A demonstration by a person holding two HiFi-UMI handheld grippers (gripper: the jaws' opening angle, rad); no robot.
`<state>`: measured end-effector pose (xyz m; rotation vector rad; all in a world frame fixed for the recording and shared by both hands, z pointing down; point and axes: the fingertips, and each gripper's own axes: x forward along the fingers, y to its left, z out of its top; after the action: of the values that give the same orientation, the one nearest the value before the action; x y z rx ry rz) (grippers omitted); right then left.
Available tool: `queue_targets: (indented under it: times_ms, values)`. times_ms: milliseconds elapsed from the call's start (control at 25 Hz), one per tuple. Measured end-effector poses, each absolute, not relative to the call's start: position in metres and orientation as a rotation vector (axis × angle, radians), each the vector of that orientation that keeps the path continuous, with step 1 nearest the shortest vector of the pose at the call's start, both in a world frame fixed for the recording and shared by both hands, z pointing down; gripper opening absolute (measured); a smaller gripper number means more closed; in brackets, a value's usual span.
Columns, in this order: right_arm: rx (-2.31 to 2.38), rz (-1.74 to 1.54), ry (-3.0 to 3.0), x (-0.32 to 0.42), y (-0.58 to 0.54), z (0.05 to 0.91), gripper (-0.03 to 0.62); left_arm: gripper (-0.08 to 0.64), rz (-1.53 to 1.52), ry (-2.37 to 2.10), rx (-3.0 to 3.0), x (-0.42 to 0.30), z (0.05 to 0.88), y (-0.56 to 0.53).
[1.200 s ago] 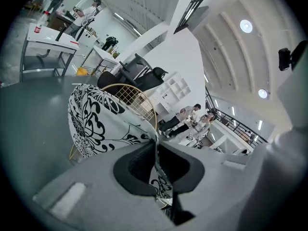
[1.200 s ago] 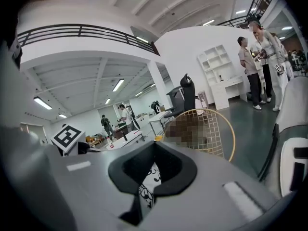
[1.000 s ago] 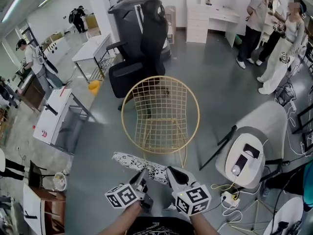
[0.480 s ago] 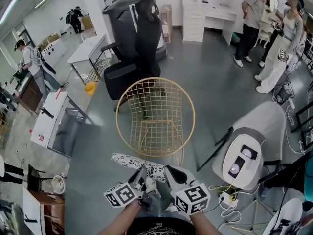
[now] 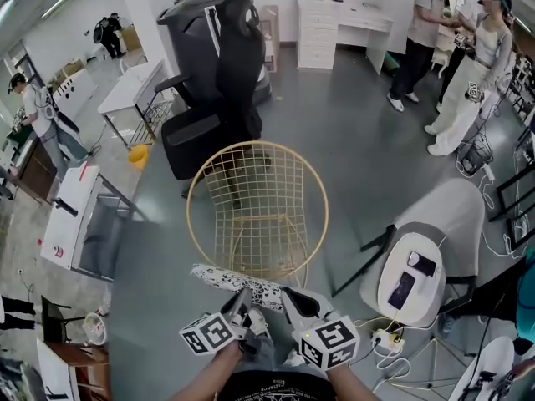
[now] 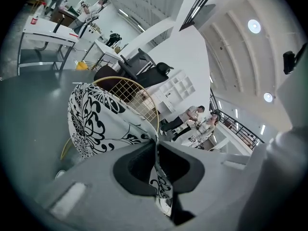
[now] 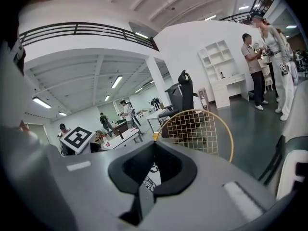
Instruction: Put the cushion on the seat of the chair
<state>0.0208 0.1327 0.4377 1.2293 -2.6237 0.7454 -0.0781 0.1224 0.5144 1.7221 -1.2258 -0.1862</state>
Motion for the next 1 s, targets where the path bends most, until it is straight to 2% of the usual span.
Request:
queue_targets:
  times_ms: [1000]
  values:
    - [1.378,0.679,-2.430,-0.011,0.030,0.442,-0.002,0.018,-0.243,-0.996,1.685,-0.087,0.525,0.003]
